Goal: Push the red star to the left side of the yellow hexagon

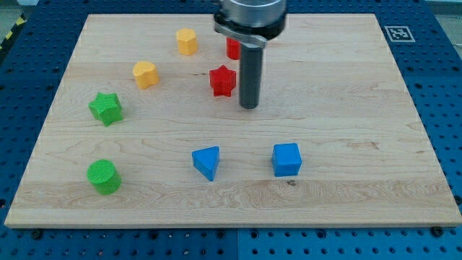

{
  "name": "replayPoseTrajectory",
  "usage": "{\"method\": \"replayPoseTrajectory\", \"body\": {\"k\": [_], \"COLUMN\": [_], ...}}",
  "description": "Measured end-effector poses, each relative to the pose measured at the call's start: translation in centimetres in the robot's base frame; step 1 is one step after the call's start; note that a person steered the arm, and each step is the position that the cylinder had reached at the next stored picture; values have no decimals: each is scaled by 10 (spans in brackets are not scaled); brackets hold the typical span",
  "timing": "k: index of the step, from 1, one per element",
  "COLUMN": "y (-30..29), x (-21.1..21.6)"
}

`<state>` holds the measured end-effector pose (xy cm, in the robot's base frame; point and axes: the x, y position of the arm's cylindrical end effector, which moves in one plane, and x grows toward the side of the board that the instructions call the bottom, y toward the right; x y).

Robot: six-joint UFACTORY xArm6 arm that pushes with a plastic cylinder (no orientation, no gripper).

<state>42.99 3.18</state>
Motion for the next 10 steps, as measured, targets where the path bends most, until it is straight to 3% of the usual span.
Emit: {"method": "replayPoseTrajectory", "body": {"k": [1,3,7,9,10], "y": [-25,-104,-201,-158,-158], "x": [-31,-44,-106,-80,-93]}}
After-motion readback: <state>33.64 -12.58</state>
